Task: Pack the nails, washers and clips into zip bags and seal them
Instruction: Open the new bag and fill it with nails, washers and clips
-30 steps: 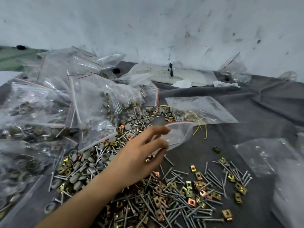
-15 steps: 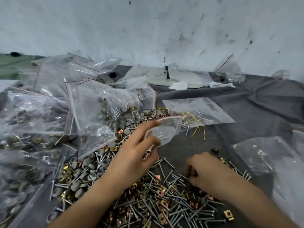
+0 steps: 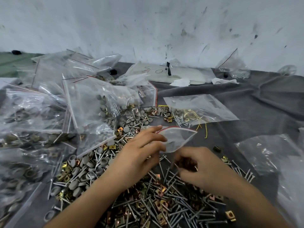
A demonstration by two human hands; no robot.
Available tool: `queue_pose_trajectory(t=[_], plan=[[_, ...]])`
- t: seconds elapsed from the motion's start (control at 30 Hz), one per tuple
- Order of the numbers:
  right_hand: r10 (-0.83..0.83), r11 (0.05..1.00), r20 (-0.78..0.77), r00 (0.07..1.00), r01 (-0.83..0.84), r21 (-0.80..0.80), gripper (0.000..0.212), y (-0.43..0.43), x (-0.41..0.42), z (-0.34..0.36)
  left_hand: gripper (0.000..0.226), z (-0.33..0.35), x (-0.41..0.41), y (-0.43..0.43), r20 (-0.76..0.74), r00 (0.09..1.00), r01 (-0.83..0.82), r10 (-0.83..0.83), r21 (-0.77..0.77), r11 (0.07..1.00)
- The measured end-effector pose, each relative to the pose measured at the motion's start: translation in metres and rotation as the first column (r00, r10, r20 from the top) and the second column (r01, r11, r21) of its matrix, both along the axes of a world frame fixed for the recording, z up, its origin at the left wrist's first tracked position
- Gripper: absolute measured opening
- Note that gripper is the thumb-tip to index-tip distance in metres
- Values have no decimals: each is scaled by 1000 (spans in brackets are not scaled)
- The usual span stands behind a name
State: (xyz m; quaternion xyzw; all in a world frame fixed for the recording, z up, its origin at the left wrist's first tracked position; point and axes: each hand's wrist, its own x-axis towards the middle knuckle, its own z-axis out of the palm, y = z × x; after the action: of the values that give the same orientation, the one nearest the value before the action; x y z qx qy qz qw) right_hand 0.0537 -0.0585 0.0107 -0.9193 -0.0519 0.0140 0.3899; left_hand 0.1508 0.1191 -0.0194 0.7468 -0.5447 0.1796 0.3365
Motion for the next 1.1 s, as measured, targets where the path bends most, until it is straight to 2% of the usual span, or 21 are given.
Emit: queue_pose_trajectory(t=[0.07, 0.1, 0.13, 0.2, 0.27, 0.33, 0.37, 0.43, 0.5, 0.57, 0.6, 0.67, 0.7, 0.73, 0.8, 0.97, 1.03, 1.1], plan=[[66, 936, 13, 998, -66, 346, 12, 0, -9, 9, 17, 1, 0, 1, 0, 1000, -20, 20, 28, 999], [26, 909, 117, 993, -72, 410, 9, 1, -11, 10, 18, 1, -1, 1, 0, 1000, -24, 24, 43, 999], [-71, 920, 273, 959, -42, 389, 8, 2, -12, 10, 19, 1, -1, 1, 3, 1000, -25, 25, 55, 998], [-234, 966, 577, 783, 121, 228, 9, 5, -11, 7, 20, 1, -3, 0, 17, 1000, -21, 20, 67, 998], [-227, 957, 739, 634, 288, 47, 12, 8, -7, 3, 21, 1, -5, 0, 29, 1000, -11, 9, 67, 998], [-198, 918, 781, 592, 391, -64, 22, 9, -3, -6, 22, 0, -6, 0, 36, 999, -7, 5, 46, 999], [-206, 905, 789, 578, 419, -70, 27, 9, -2, -9, 22, 0, -6, -1, 39, 999, -16, 15, 27, 999], [-254, 904, 807, 534, 427, 2, 27, 10, -2, -11, 20, 0, -5, -1, 46, 997, -64, 65, -19, 998], [-277, 917, 823, 496, 392, 72, 18, 10, -2, -11, 16, 0, -4, -2, 42, 992, -118, 122, -80, 990], [-222, 935, 804, 551, 353, 16, 18, 9, -1, -11, 16, 0, -4, -2, 35, 985, -162, 168, -131, 978], [-173, 943, 759, 628, 328, -57, 21, 9, 0, -13, 16, 1, -5, -2, 35, 982, -176, 183, -148, 973], [-88, 934, 536, 840, 256, -248, 33, 11, 4, -19, 15, 1, -5, -2, 46, 980, -183, 194, -174, 968], [-66, 918, 383, 921, 207, -339, 41, 12, 6, -24, 15, 1, -5, -2, 59, 980, -175, 188, -184, 967], [-56, 904, 256, 965, 158, -397, 47, 12, 7, -29, 16, 1, -5, -1, 71, 981, -162, 178, -190, 968], [-43, 890, 165, 985, 113, -441, 49, 10, 9, -38, 17, 2, -5, -2, 93, 985, -129, 148, -187, 974], [-100, 897, 236, 967, 190, -399, 39, 11, 9, -39, 9, -2, -5, -3, 114, 992, -32, 48, -139, 990], [-25, 916, 366, 930, 168, -364, 29, 14, 7, -34, 8, -4, -4, -3, 100, 994, -28, 41, -127, 992], [62, 942, 593, 803, 149, -301, 28, 18, 2, -27, 8, -4, -4, -2, 80, 996, -40, 50, -127, 991]])
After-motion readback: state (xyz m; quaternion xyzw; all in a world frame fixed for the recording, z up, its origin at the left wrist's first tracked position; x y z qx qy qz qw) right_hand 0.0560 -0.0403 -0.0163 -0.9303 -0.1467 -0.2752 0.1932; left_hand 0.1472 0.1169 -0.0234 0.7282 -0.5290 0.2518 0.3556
